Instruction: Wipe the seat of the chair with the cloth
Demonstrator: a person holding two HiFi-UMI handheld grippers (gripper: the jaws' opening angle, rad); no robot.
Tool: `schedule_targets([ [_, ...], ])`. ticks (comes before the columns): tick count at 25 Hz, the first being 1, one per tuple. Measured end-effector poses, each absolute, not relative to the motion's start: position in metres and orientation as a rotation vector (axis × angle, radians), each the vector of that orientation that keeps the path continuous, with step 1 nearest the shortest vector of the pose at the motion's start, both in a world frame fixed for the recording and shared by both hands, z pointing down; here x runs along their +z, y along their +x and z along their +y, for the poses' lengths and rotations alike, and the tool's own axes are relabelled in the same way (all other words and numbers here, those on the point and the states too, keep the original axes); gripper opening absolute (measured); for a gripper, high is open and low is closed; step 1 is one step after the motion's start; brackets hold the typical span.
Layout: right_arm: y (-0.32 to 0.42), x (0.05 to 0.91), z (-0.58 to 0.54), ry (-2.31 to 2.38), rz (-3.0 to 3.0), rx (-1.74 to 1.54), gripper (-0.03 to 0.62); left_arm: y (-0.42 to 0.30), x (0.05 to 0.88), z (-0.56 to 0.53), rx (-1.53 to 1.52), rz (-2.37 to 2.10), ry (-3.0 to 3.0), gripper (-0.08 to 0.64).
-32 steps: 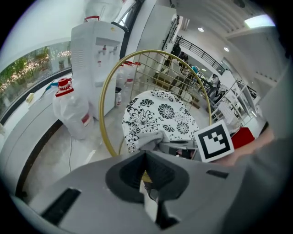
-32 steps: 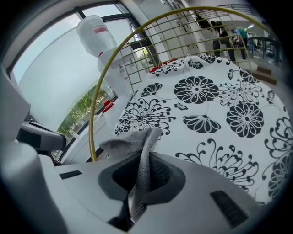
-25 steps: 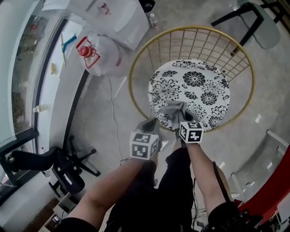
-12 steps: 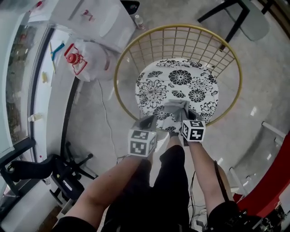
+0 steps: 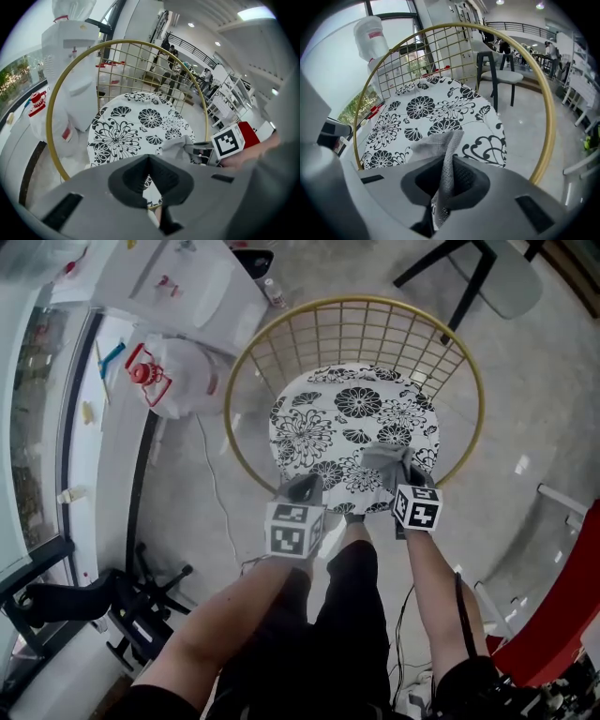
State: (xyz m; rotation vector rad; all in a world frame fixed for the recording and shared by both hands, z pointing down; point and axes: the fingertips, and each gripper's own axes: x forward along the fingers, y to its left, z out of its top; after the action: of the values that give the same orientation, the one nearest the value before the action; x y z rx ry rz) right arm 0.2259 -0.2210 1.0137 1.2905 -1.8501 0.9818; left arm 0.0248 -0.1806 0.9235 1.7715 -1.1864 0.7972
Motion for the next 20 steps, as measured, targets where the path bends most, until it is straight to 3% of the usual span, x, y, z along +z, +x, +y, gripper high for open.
schedule_targets([
  [14,0.312,0.941,-0.220,1.382,-1.789,0.849,0.026,0.065,0.872,-0.185,0.778,-1.161,1.829,0.006],
  [20,0.237,0.867,-0.211,1.295,-1.960,0.763,0.026,0.022,0.830,-0.172,0.708,-1.201,1.808,0.006],
])
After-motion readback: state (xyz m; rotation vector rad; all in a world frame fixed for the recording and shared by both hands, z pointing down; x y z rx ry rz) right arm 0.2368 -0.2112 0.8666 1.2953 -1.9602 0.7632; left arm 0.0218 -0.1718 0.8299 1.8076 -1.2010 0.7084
